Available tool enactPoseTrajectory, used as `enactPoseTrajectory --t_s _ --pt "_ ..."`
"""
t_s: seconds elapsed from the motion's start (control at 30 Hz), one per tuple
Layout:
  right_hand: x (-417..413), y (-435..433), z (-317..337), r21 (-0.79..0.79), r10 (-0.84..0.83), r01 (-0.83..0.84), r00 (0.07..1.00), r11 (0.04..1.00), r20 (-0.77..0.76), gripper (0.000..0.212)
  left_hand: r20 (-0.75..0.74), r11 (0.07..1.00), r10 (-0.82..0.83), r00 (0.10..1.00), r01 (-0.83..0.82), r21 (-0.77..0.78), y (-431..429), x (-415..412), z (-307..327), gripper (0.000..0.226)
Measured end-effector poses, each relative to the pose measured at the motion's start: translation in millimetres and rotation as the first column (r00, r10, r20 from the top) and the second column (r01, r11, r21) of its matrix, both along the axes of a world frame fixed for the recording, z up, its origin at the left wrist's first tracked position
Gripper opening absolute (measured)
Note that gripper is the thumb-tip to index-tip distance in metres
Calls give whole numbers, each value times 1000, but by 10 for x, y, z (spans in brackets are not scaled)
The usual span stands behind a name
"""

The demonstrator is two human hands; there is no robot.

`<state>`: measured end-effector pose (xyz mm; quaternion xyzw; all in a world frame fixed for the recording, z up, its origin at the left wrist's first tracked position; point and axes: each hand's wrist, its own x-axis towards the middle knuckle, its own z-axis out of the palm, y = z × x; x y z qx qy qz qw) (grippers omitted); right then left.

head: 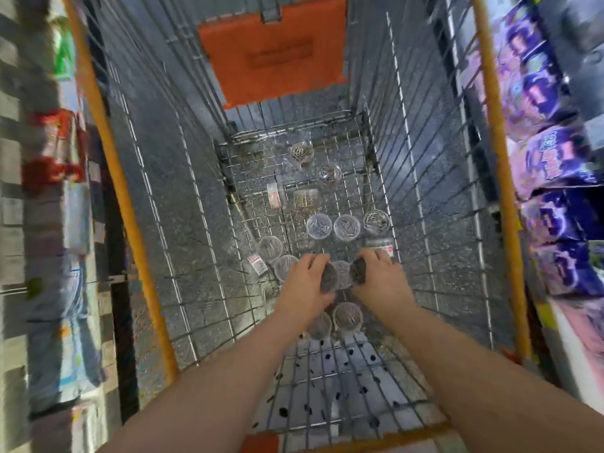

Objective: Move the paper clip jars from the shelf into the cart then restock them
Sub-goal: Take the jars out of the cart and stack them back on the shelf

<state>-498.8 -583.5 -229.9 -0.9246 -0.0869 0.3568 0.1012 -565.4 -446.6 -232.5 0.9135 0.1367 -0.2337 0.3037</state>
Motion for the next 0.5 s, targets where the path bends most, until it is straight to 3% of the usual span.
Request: enactPoseTrajectory --t_s 0.3,0.5 --pt "222 128 965 59 194 -209 961 976 197 55 176 992 -19 984 -4 128 165 60 927 72" --pt "230 310 1859 81 443 -492 835 867 326 65 318 973 156 935 -202 115 169 -170 1785 78"
